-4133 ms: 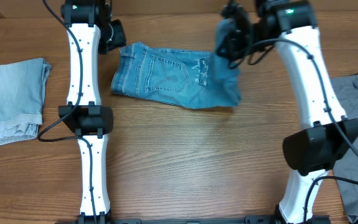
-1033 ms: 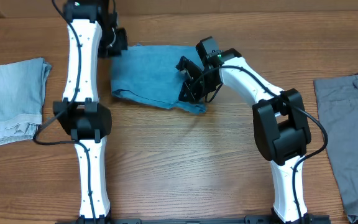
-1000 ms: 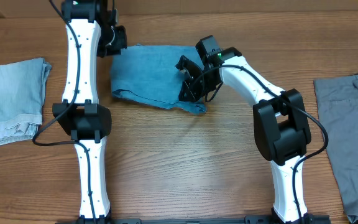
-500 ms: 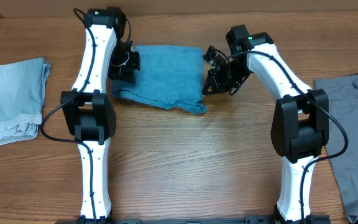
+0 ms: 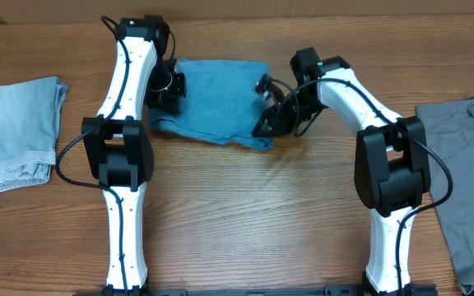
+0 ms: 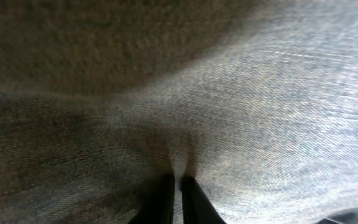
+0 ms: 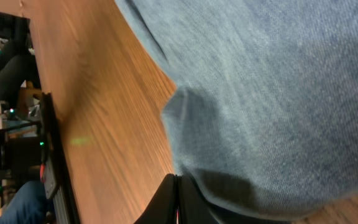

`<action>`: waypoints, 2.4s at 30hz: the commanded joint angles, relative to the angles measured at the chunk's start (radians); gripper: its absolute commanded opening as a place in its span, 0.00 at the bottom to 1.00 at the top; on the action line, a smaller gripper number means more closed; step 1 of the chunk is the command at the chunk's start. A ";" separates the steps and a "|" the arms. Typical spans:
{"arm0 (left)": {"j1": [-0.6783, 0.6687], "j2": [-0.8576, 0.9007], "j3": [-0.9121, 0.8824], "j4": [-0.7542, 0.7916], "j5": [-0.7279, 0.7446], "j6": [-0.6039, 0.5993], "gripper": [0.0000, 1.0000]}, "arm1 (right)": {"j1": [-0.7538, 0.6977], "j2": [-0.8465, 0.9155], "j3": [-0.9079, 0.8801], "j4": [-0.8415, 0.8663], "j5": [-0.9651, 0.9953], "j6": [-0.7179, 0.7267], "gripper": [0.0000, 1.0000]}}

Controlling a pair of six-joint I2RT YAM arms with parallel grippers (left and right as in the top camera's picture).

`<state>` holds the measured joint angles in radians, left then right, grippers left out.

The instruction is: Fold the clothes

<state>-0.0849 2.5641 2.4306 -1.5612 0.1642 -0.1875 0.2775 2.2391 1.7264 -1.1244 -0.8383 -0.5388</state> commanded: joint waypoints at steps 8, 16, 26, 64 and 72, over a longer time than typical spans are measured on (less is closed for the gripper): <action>0.001 -0.005 -0.022 0.048 -0.124 -0.033 0.04 | 0.008 0.081 -0.188 0.227 -0.009 -0.007 0.04; 0.001 -0.008 0.209 -0.048 -0.113 -0.023 0.04 | 0.006 0.080 -0.059 0.035 -0.009 -0.008 0.04; 0.001 -0.005 0.465 -0.045 -0.105 -0.060 0.06 | 0.002 0.080 0.282 -0.098 -0.055 0.029 0.04; 0.025 -0.051 0.364 0.028 -0.085 -0.031 0.04 | -0.018 0.106 0.352 0.375 0.193 0.673 0.04; 0.026 -0.050 0.122 -0.084 0.099 0.006 0.04 | 0.006 0.115 0.299 0.367 0.111 0.609 0.04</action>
<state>-0.0639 2.5172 2.6289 -1.6329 0.1467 -0.2092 0.2684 2.3741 2.0491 -0.7708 -0.7006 0.0910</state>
